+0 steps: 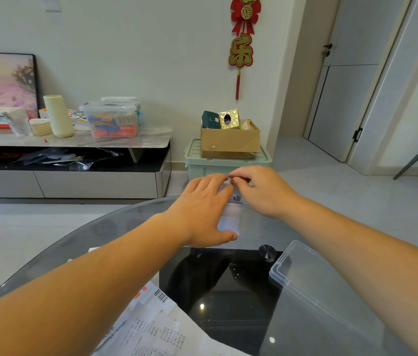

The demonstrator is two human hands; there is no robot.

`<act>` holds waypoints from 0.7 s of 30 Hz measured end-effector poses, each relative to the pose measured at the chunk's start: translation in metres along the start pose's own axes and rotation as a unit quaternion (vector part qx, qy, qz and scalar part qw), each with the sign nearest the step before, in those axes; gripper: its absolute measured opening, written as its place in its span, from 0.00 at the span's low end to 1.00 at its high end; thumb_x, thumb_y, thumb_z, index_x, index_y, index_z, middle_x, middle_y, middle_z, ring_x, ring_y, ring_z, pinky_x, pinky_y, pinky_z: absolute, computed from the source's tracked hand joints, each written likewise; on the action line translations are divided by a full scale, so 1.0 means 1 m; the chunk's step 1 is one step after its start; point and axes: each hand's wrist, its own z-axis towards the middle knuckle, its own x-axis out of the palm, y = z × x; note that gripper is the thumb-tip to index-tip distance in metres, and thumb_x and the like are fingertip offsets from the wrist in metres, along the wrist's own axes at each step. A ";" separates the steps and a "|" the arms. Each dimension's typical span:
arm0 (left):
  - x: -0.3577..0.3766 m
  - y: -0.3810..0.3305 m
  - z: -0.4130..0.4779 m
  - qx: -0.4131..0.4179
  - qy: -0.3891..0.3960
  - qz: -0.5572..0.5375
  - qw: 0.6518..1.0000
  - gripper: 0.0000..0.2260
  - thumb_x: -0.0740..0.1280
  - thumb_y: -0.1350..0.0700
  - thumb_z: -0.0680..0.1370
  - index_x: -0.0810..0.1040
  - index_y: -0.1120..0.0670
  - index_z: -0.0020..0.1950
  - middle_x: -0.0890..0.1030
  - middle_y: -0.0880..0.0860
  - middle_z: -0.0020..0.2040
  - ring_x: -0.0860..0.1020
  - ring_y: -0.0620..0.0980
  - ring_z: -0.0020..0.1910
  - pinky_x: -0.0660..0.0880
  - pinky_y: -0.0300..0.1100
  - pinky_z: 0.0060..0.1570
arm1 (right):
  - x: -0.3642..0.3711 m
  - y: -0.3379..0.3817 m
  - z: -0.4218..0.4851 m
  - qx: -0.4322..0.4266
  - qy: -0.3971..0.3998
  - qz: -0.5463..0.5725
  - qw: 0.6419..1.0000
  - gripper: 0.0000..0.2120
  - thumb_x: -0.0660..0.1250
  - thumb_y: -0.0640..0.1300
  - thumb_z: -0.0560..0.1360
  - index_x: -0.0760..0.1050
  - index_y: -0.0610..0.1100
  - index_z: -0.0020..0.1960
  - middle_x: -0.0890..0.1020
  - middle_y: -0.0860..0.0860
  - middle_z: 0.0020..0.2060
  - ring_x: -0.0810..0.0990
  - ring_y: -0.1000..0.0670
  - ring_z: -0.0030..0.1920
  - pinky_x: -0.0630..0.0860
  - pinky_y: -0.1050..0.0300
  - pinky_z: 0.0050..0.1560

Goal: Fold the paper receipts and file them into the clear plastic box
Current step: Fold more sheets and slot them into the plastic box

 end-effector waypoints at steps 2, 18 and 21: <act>0.000 -0.001 -0.001 0.000 0.005 -0.006 1.000 0.44 0.64 0.29 0.73 0.54 0.51 0.80 0.58 0.52 0.79 0.56 0.53 0.78 0.53 0.52 0.78 | 0.001 -0.004 -0.004 -0.001 -0.010 0.005 1.000 0.15 0.58 0.46 0.84 0.78 0.48 0.64 0.82 0.53 0.58 0.77 0.52 0.58 0.74 0.53 0.61; -0.014 -0.008 0.005 -0.060 0.122 -0.062 0.989 0.37 0.70 0.38 0.74 0.59 0.47 0.77 0.69 0.48 0.75 0.65 0.51 0.75 0.51 0.60 0.77 | 0.003 -0.005 -0.031 0.001 0.100 -0.061 0.993 0.31 0.49 0.64 0.80 0.58 0.51 0.79 0.71 0.53 0.73 0.63 0.49 0.73 0.59 0.48 0.72; -0.020 -0.015 0.003 -0.079 0.144 -0.098 0.981 0.37 0.72 0.40 0.74 0.59 0.46 0.77 0.69 0.48 0.74 0.68 0.53 0.72 0.63 0.60 0.73 | -0.002 -0.004 -0.033 -0.007 0.103 -0.062 0.993 0.35 0.49 0.68 0.77 0.58 0.51 0.78 0.72 0.55 0.72 0.64 0.51 0.73 0.58 0.50 0.72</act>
